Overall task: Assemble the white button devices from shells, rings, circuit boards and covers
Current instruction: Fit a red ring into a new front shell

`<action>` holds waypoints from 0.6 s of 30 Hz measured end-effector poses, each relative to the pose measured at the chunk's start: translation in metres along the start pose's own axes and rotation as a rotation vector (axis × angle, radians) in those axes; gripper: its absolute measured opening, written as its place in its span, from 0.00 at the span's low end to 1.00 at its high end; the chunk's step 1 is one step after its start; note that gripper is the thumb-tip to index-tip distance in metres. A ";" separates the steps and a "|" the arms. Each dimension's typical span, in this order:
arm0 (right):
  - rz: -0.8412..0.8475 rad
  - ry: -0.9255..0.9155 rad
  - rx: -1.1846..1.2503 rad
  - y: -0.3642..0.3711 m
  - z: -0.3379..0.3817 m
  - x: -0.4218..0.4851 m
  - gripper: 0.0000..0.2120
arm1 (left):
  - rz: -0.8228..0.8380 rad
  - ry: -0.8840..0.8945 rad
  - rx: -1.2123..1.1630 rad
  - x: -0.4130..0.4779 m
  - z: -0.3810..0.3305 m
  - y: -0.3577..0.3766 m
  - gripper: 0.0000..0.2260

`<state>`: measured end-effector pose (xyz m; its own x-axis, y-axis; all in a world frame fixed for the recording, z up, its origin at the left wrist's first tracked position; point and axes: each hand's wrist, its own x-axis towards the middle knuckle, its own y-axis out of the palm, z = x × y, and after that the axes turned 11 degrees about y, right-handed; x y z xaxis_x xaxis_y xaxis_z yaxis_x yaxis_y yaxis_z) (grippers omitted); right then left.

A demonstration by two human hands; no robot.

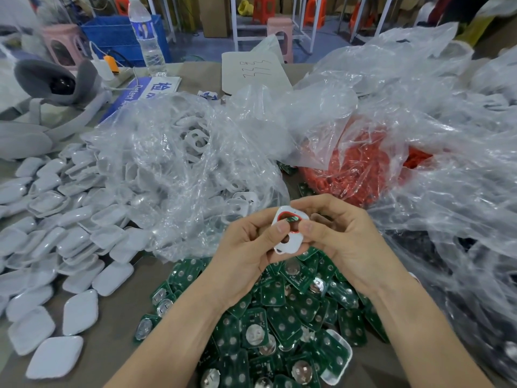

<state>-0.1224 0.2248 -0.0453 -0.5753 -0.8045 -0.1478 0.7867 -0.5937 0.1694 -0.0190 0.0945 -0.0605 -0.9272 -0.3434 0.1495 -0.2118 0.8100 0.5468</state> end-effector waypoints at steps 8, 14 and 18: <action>-0.037 -0.064 -0.096 -0.002 -0.002 0.000 0.09 | -0.034 0.013 0.067 0.000 0.002 0.002 0.15; -0.012 0.009 -0.005 -0.002 -0.002 0.001 0.07 | -0.079 0.020 0.170 -0.003 0.005 0.005 0.10; -0.136 -0.028 -0.078 0.000 -0.004 0.001 0.04 | -0.088 0.036 0.244 -0.004 0.008 0.008 0.09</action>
<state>-0.1222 0.2238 -0.0492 -0.6827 -0.7178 -0.1365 0.7157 -0.6946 0.0731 -0.0200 0.1063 -0.0633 -0.8910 -0.4312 0.1417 -0.3639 0.8652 0.3449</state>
